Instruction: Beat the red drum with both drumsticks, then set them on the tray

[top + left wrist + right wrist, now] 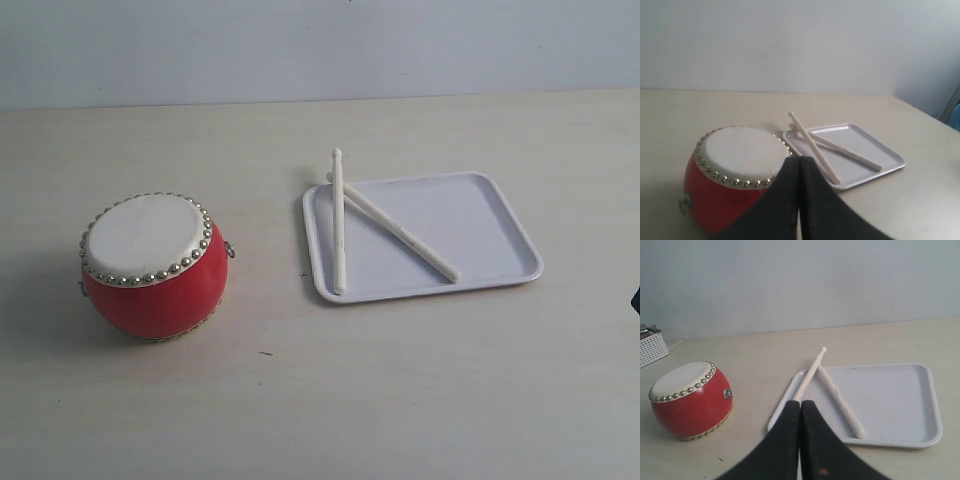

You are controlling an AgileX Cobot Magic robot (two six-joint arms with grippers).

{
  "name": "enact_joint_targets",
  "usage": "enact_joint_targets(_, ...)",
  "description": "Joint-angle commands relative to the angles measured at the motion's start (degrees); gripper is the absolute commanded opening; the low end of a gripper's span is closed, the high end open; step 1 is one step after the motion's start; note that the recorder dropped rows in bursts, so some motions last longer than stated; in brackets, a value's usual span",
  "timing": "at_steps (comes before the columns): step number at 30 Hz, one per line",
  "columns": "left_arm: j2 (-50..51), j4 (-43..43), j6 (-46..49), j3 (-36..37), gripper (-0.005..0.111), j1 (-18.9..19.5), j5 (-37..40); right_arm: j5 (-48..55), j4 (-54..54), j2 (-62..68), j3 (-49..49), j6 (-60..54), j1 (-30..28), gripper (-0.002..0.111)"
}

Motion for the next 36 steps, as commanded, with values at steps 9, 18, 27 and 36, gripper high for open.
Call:
enact_joint_targets(9, -0.45, 4.06, 2.33, 0.16, 0.000, -0.19, 11.04, -0.01, -0.09, -0.19, 0.29, -0.02, 0.04, 0.000)
enact_joint_targets(18, -3.77, 4.28, 5.70, 0.16, 0.000, 0.93, 13.57, -0.01, -0.09, -0.19, 0.29, -0.02, 0.04, 0.000)
enact_joint_targets(27, -3.77, 6.75, 8.33, 0.16, 0.000, 11.28, 13.68, -0.01, -0.09, -0.19, 0.29, -0.02, 0.04, 0.000)
enact_joint_targets(36, -3.77, 7.22, 8.46, 0.16, 0.000, 16.90, 13.68, -0.01, -0.09, -0.19, 0.29, -0.02, 0.04, 0.000)
